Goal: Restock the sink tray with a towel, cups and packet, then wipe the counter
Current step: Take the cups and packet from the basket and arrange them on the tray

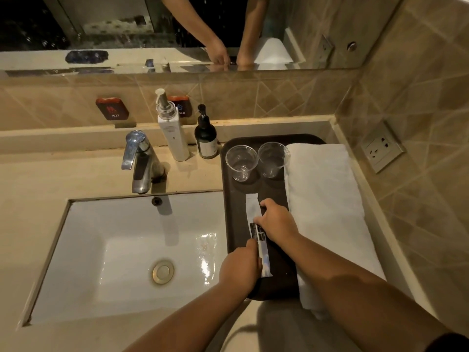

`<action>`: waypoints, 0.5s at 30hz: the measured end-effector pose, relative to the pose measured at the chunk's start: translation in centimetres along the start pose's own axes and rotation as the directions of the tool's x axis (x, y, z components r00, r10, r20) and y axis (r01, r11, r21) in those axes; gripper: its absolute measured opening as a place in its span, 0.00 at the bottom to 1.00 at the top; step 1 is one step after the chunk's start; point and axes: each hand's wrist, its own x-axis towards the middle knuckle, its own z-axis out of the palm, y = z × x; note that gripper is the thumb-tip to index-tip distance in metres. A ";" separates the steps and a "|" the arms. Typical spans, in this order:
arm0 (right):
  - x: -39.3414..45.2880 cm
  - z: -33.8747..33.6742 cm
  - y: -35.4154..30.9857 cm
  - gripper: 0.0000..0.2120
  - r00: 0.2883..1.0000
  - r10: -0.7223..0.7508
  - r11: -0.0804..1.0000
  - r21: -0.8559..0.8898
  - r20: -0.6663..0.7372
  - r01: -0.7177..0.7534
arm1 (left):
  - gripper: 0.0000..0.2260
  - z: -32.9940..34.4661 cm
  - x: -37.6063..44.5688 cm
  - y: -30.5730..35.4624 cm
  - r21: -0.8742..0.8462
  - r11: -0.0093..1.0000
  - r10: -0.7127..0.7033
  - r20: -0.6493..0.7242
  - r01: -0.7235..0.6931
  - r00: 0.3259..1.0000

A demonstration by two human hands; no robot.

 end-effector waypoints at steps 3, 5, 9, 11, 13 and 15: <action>0.1 0.0 0.2 0.19 1.000 -0.015 0.999 -0.036 -0.002 0.014 | 0.12 0.1 -0.1 -0.2 0.089 0.996 0.003 0.024 -0.005 1.000; 0.1 0.0 0.3 0.19 1.000 -0.021 0.998 -0.053 -0.008 0.021 | 0.12 0.2 -0.1 -0.2 0.151 0.988 0.013 0.032 -0.017 0.999; -0.1 -0.1 0.5 0.20 1.000 -0.020 0.998 -0.060 -0.003 0.020 | 0.14 0.2 -0.4 -0.3 0.244 0.969 0.033 0.051 -0.044 0.998; -0.2 -0.2 0.5 0.21 1.000 -0.015 0.998 -0.060 0.001 0.015 | 0.17 0.2 -0.5 -0.3 0.278 0.959 0.038 0.063 -0.054 0.997; -0.3 -0.3 0.4 0.20 1.000 -0.015 0.998 -0.064 -0.001 0.015 | 0.18 0.1 -0.7 -0.3 0.305 0.950 0.046 0.070 -0.065 0.997; -0.5 -0.3 0.3 0.19 1.000 -0.022 0.998 -0.066 -0.020 0.021 | 0.15 -0.2 -0.8 -0.2 0.311 0.947 0.061 0.068 -0.079 0.996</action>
